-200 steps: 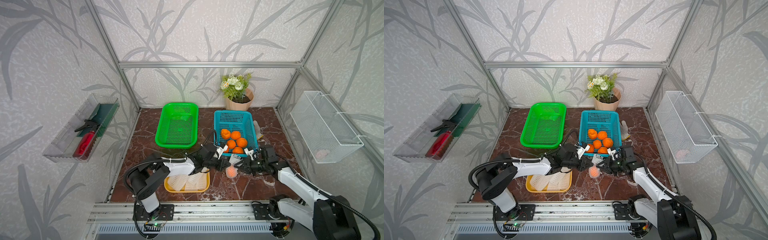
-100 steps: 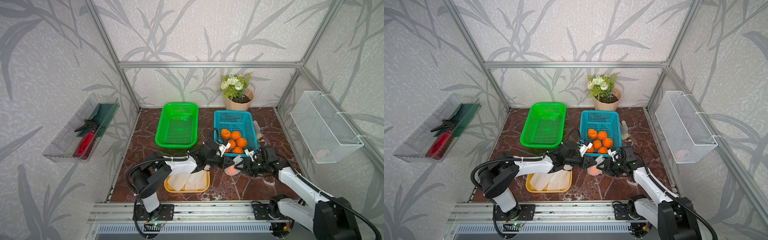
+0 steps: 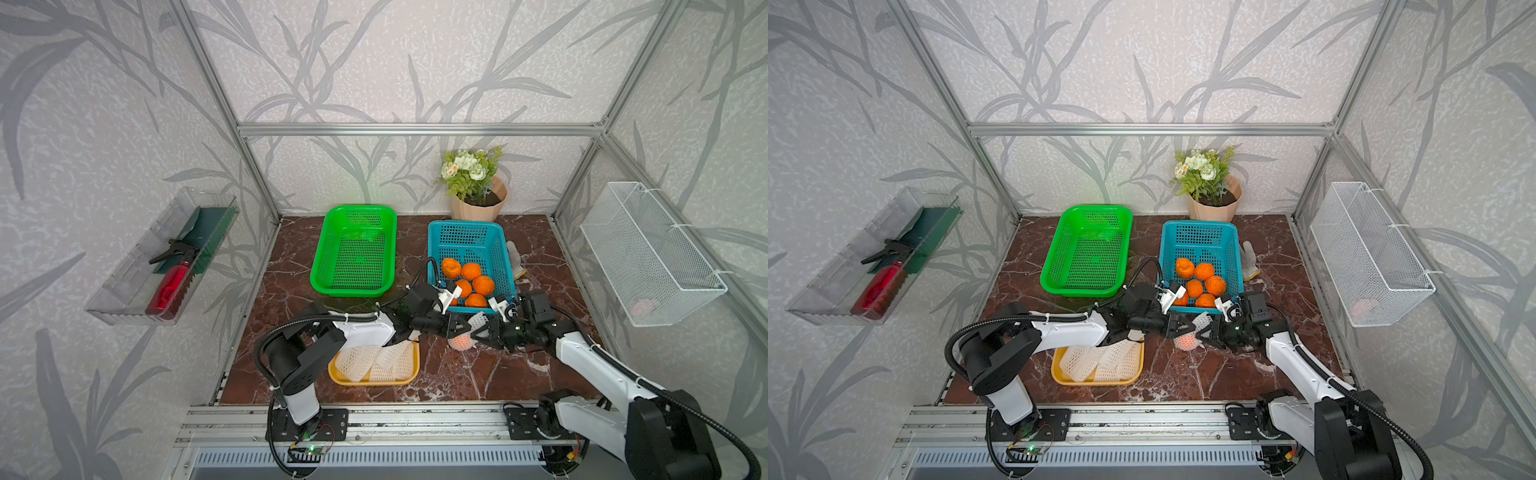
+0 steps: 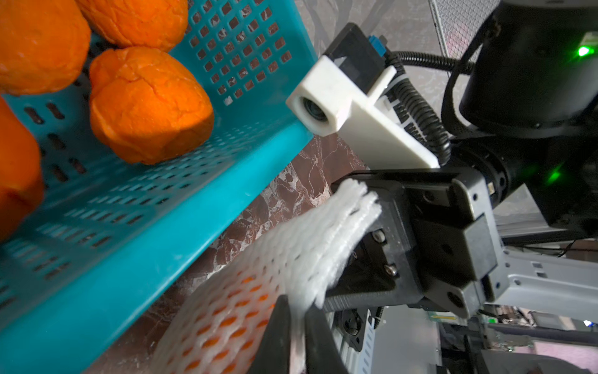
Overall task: Remove foam nets from oranges
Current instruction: Remove the foam net from the orange.
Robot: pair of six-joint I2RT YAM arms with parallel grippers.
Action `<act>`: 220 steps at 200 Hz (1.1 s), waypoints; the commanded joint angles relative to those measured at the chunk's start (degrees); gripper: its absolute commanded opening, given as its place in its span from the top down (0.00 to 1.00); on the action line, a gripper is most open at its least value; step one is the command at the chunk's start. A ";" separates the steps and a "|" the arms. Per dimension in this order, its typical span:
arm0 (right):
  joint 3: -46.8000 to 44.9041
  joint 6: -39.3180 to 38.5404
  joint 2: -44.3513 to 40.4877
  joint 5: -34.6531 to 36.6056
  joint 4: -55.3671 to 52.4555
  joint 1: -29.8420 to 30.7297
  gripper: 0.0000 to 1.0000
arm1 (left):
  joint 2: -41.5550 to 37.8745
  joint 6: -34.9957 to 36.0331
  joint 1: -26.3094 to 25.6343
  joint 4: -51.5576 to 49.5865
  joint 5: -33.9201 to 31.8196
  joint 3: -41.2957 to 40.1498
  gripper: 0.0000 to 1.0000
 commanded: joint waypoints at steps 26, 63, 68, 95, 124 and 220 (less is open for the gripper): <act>1.39 2.43 0.87 -4.94 2.99 -0.72 1.00 | -2.70 0.70 0.20 1.52 0.50 -1.69 0.54; 1.14 2.91 1.11 -8.93 4.24 -0.94 1.00 | -4.91 3.35 0.49 -1.55 -0.42 -3.05 0.48; 1.06 2.98 1.22 -9.26 4.30 -0.97 1.00 | -5.21 3.96 0.48 -2.22 -0.64 -3.13 0.48; 0.32 4.28 1.67 -11.16 5.97 -0.98 1.00 | -6.32 6.69 0.59 -5.24 -1.89 -3.85 0.47; 0.11 4.92 1.75 -11.71 6.50 -1.06 1.00 | -7.68 8.46 0.86 -5.27 -2.76 -5.39 0.47; -0.31 5.35 2.89 -14.06 7.21 -0.98 1.00 | -9.09 15.42 0.91 -0.45 -4.01 -8.00 0.46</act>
